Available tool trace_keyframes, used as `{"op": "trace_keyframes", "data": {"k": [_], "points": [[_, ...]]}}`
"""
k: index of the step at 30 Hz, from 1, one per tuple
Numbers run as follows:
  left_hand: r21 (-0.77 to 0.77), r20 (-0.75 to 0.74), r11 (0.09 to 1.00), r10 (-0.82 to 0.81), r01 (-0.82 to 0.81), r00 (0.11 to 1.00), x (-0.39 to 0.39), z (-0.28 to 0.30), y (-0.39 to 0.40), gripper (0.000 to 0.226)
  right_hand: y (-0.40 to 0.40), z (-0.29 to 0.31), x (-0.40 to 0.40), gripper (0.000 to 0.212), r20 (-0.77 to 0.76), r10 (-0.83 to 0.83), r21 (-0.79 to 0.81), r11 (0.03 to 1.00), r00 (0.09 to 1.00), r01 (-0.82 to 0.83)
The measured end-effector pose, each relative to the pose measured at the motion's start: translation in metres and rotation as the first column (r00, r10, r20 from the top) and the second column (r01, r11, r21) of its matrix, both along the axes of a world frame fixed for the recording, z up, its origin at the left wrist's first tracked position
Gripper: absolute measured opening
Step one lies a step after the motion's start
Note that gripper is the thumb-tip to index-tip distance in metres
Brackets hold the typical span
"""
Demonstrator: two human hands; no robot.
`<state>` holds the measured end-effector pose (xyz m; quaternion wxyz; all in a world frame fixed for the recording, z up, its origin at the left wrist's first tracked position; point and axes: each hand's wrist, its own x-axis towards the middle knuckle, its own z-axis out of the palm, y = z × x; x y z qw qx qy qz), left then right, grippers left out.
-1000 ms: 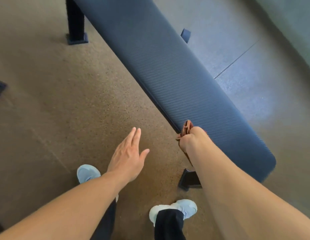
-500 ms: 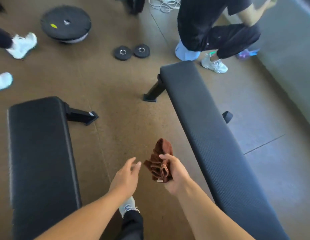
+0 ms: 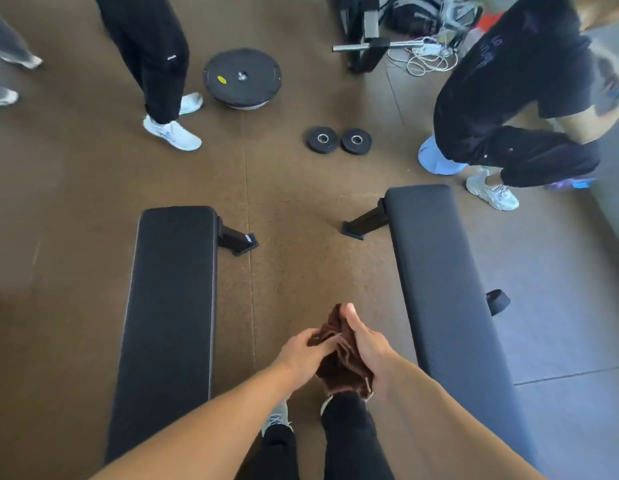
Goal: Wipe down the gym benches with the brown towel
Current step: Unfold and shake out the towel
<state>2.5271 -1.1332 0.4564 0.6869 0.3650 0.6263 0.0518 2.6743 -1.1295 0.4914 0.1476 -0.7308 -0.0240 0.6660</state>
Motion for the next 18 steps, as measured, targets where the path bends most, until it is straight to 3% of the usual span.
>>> {"op": "trace_keyframes", "data": {"k": [3,5,8,11,13,15,18], "points": [[0.024,-0.117,0.999,0.032,-0.029,0.993,0.007,-0.005,0.021,0.018,0.031,0.010,0.015,0.070,-0.036,0.210,-0.009,0.978,0.977,-0.210],[0.056,-0.175,0.995,0.093,-0.084,0.980,0.010,-0.001,0.045,0.017,0.057,0.024,0.028,0.059,-0.088,0.332,0.054,0.943,0.939,-0.328],[0.034,-0.217,0.953,0.301,-0.301,0.929,0.017,0.007,0.083,0.021,0.102,0.030,0.045,0.048,-0.092,0.495,0.207,0.859,0.864,-0.469],[0.050,-0.282,0.861,0.499,-0.507,0.820,0.030,0.029,0.121,0.019,0.145,0.026,0.047,0.065,0.132,0.641,0.277,0.708,0.756,-0.649],[-0.074,-0.167,0.724,0.669,-0.686,0.725,0.038,0.042,0.147,0.023,0.175,0.027,0.045,0.071,0.297,0.710,0.276,0.576,0.638,-0.769],[-0.231,-0.009,0.661,0.732,-0.714,0.681,0.042,0.051,0.174,0.037,0.207,0.027,0.040,0.073,0.367,0.750,0.304,0.462,0.549,-0.833],[-0.132,0.045,0.646,0.761,-0.751,0.647,0.036,0.054,0.217,0.027,0.253,0.025,0.022,0.060,0.330,0.798,0.364,0.386,0.505,-0.848]]}}
